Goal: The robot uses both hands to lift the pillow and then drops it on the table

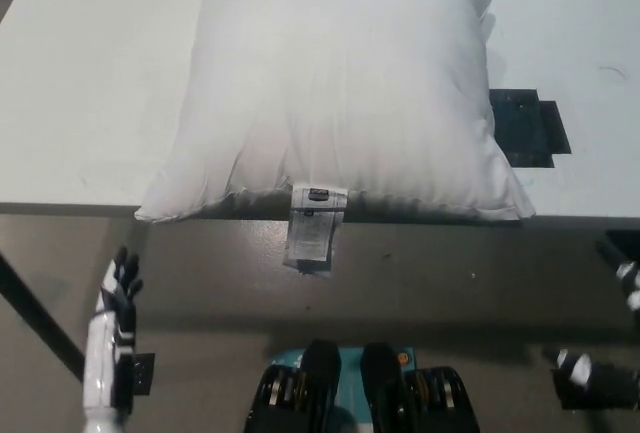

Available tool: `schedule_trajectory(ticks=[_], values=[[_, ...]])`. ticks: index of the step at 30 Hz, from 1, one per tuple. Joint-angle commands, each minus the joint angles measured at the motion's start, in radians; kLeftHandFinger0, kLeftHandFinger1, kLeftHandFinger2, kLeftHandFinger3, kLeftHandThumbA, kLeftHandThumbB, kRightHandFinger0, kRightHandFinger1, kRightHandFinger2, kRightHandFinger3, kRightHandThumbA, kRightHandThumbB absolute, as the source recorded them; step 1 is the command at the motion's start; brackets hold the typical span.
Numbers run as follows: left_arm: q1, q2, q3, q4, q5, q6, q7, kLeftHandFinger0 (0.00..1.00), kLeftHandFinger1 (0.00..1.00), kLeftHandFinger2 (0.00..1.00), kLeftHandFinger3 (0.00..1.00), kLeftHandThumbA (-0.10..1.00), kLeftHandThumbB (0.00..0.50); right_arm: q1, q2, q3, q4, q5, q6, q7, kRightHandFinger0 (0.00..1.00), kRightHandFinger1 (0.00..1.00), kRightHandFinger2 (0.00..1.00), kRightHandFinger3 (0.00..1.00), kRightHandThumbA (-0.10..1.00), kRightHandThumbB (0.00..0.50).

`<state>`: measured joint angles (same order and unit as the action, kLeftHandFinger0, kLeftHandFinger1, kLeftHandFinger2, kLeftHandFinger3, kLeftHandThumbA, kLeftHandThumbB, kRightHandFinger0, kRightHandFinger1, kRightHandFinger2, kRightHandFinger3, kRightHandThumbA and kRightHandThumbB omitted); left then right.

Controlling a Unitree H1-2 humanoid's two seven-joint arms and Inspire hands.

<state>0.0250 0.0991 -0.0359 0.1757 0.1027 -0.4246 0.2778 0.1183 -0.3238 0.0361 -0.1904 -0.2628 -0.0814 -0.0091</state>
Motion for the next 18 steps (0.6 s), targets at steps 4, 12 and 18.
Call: schedule_trajectory(ticks=[4, 12, 18], values=[[-0.097, -0.044, 0.043, 0.170, -0.120, -0.045, -0.069, 1.00, 1.00, 1.00, 1.00, 1.00, 0.166, -0.035, -0.031, 0.009, 0.121, -0.064, -0.106, -0.016, 1.00, 1.00, 1.00, 1.00, 1.00, 0.210], [-0.107, -0.062, 0.077, 0.219, -0.147, -0.045, -0.113, 1.00, 1.00, 1.00, 1.00, 1.00, 0.189, -0.048, -0.029, 0.005, 0.135, -0.052, -0.068, 0.005, 1.00, 1.00, 1.00, 1.00, 1.00, 0.152], [-0.104, -0.070, 0.089, 0.205, -0.145, -0.045, -0.125, 1.00, 1.00, 1.00, 1.00, 1.00, 0.209, -0.044, -0.029, 0.011, 0.144, -0.066, -0.094, 0.000, 1.00, 1.00, 1.00, 1.00, 1.00, 0.141]])
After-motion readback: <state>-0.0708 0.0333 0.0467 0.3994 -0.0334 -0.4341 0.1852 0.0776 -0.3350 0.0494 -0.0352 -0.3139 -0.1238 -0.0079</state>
